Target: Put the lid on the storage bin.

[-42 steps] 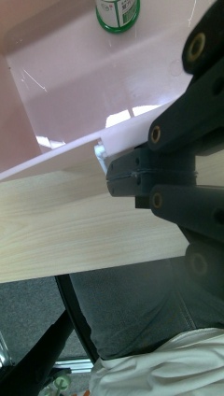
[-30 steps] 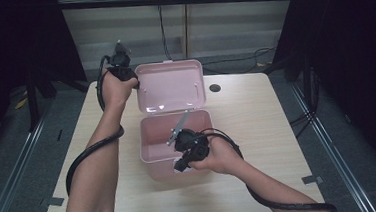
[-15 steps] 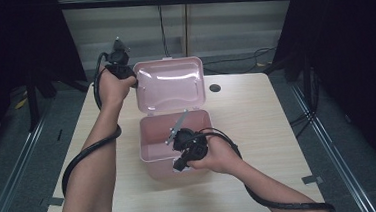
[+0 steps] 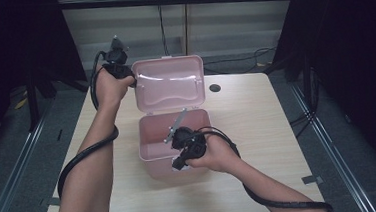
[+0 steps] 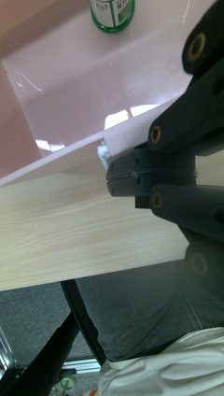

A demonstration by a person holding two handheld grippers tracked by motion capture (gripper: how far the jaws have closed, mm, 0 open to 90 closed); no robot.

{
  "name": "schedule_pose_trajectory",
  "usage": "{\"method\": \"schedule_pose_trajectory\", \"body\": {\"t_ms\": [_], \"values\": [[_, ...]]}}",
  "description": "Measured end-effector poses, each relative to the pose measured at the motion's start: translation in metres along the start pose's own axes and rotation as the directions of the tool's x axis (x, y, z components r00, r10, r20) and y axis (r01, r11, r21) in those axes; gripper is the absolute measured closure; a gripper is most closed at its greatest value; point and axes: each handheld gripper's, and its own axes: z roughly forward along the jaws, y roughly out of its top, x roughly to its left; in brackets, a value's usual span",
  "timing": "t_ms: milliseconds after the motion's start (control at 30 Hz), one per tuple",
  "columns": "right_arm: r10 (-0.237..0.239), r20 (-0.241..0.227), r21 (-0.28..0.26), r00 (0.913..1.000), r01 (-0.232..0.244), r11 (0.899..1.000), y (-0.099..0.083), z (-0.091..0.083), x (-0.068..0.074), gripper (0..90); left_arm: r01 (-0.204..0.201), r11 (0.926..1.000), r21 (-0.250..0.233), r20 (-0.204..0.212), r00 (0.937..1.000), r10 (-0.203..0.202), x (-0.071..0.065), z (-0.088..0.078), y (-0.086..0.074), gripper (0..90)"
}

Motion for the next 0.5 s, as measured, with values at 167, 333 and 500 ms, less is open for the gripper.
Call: {"method": "schedule_pose_trajectory", "body": {"t_ms": [167, 333, 500], "values": [[-0.001, 0.006, 0.005, 1.0, 0.001, 1.0, 0.002, 0.001, 0.0, 90.0, 0.002, 1.0, -0.008, 0.01, 0.9999, -0.002, -0.002, -0.005, -0.003, 87.2], [0.004, 0.016, 0.017, 0.9999, -0.005, 1.0, 0.004, 0.001, 0.001, 90.0, -0.005, 1.0, 0.001, 0.018, 0.9998, 0.005, -0.002, -0.01, -0.004, 87.2], [0.008, 0.02, 0.016, 0.9998, -0.008, 1.0, 0.005, 0.001, 0.001, 90.0, -0.021, 0.9997, 0.009, 0.018, 0.9996, 0.021, -0.003, -0.015, -0.005, 87.4]]}}
